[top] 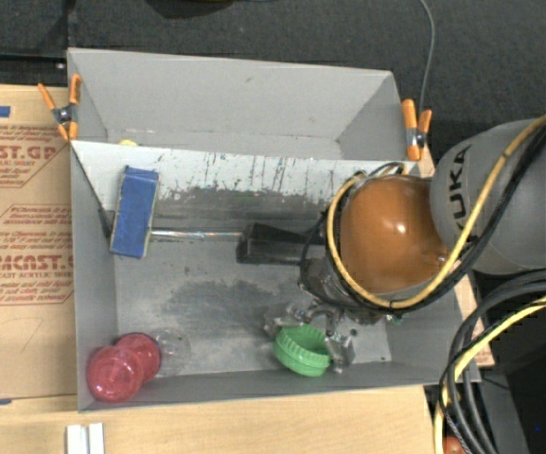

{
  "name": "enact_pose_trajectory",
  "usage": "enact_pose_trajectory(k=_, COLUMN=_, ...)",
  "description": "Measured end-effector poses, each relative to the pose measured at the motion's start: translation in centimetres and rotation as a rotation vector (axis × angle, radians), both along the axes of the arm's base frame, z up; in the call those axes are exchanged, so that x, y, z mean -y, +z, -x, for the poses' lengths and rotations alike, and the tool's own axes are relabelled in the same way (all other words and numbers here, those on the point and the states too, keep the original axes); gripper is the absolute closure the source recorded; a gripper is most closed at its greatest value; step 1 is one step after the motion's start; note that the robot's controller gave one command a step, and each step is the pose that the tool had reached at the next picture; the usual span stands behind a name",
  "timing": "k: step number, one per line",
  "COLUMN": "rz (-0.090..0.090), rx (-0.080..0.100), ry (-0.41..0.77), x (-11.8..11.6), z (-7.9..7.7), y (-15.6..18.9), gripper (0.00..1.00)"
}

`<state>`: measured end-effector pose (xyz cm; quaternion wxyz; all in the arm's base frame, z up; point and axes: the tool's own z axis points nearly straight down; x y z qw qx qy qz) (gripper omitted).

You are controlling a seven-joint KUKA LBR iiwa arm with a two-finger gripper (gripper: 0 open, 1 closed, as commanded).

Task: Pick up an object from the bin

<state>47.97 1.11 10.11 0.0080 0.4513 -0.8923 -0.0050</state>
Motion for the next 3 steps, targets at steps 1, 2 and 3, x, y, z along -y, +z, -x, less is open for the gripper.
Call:
enact_pose_trajectory(k=1, rz=-0.001, rx=0.0, ry=0.0, x=-0.03, z=0.0, y=0.0, gripper=1.0)
enact_pose_trajectory(k=2, rz=-0.001, rx=0.001, ry=0.0, x=-0.05, z=-0.01, y=0.0, gripper=1.0)
enact_pose_trajectory(k=3, rz=-0.001, rx=0.001, ry=0.0, x=-0.05, z=-0.01, y=0.0, gripper=1.0)
